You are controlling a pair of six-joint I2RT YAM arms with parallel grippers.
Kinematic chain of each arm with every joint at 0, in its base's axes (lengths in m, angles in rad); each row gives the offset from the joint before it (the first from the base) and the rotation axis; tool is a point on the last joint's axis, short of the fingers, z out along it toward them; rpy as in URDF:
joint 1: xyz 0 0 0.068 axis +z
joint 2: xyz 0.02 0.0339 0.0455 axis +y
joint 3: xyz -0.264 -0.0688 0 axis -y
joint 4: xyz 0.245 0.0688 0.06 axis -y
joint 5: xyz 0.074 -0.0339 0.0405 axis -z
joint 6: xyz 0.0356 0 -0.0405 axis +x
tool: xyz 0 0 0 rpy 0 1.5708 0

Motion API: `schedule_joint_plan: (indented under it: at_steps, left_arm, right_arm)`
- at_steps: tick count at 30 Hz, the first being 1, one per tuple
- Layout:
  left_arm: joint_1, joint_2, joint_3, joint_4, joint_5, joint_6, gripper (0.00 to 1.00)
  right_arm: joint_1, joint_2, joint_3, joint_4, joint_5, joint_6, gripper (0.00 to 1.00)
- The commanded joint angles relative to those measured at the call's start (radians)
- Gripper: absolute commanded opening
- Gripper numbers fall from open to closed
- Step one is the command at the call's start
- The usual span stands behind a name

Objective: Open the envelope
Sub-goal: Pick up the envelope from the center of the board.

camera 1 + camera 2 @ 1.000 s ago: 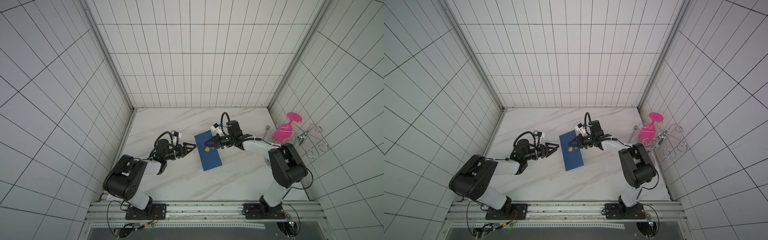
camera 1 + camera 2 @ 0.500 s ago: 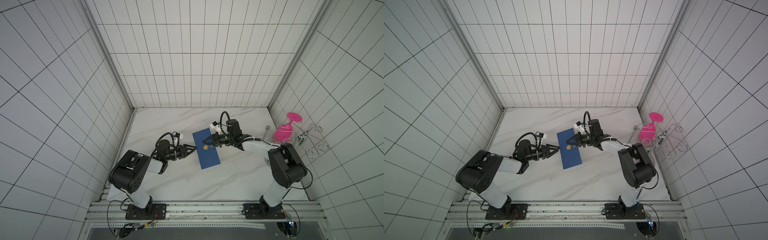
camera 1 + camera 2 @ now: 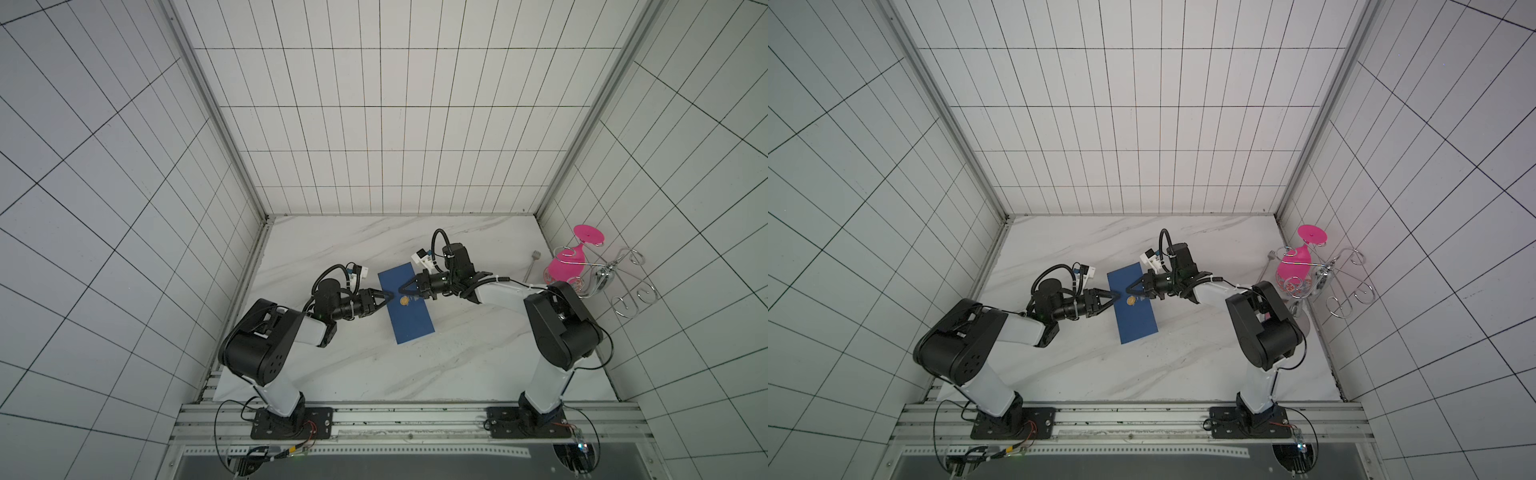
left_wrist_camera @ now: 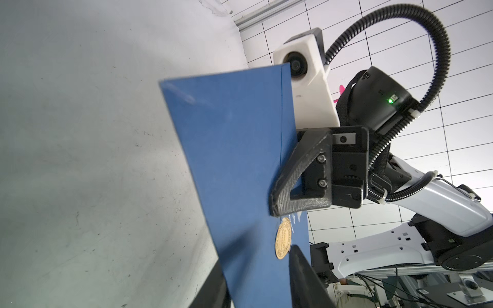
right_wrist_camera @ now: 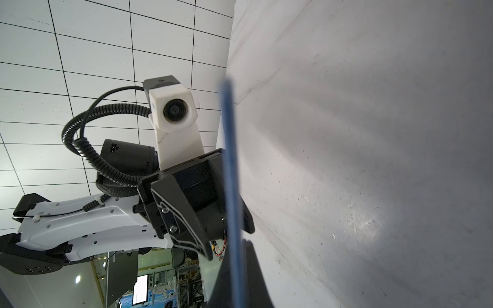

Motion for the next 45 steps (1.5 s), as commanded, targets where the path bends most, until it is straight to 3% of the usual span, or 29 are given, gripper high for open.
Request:
schedule_joint_plan:
  at_steps: [1, 7, 10, 13, 15, 18, 20, 23, 29, 36, 39, 40, 41, 43, 44, 45]
  left_arm:
    - [-0.004, 0.014, 0.020, 0.039, 0.010, -0.006, 0.33]
    - [-0.005, 0.007, 0.018, 0.040, 0.009, -0.006, 0.28]
    - [-0.005, 0.002, 0.016, 0.038, 0.007, -0.002, 0.18]
    - [-0.006, -0.005, 0.015, 0.032, 0.003, 0.001, 0.01]
    - [-0.006, -0.013, 0.014, 0.022, -0.002, 0.007, 0.00]
    - [-0.005, -0.023, 0.010, 0.015, -0.004, 0.012, 0.00]
    - [-0.005, -0.031, 0.008, 0.012, -0.005, 0.013, 0.00]
    - [-0.001, -0.050, 0.000, 0.010, -0.007, 0.015, 0.00]
    - [0.013, -0.090, -0.014, -0.013, -0.020, 0.026, 0.00]
    - [0.016, -0.085, -0.012, -0.011, -0.021, 0.024, 0.00]
    - [0.020, -0.087, -0.014, -0.013, -0.019, 0.023, 0.00]
    - [0.019, -0.089, -0.014, -0.012, -0.019, 0.022, 0.04]
    - [0.020, -0.092, -0.015, -0.012, -0.017, 0.018, 0.14]
    - [0.026, -0.106, -0.018, -0.011, -0.019, 0.009, 0.48]
    - [0.032, -0.113, -0.021, -0.009, -0.020, 0.002, 0.60]
    - [0.037, -0.120, -0.024, -0.009, -0.019, -0.006, 0.66]
  right_arm:
    - [0.016, 0.018, 0.052, 0.010, 0.018, 0.010, 0.01]
    - [0.029, 0.031, 0.075, 0.005, 0.024, 0.014, 0.01]
    - [0.032, 0.034, 0.077, 0.001, 0.024, 0.013, 0.02]
    - [0.032, 0.035, 0.078, -0.002, 0.025, 0.012, 0.03]
    - [0.032, 0.034, 0.077, -0.005, 0.026, 0.010, 0.06]
    - [0.032, 0.029, 0.073, -0.006, 0.025, 0.006, 0.26]
    - [0.030, 0.022, 0.064, -0.014, 0.024, -0.003, 0.48]
    - [0.021, -0.001, 0.029, -0.032, 0.019, -0.028, 0.56]
    - [-0.006, -0.065, -0.124, 0.093, -0.023, 0.011, 0.52]
    - [-0.006, -0.102, -0.192, 0.246, -0.048, 0.081, 0.34]
    - [-0.005, -0.105, -0.208, 0.332, -0.064, 0.151, 0.21]
    - [-0.005, -0.104, -0.210, 0.346, -0.070, 0.161, 0.16]
    - [-0.005, -0.104, -0.213, 0.356, -0.074, 0.166, 0.11]
    - [-0.005, -0.104, -0.216, 0.362, -0.081, 0.169, 0.06]
    - [-0.005, -0.104, -0.218, 0.366, -0.086, 0.170, 0.05]
    - [-0.005, -0.103, -0.220, 0.373, -0.090, 0.171, 0.05]
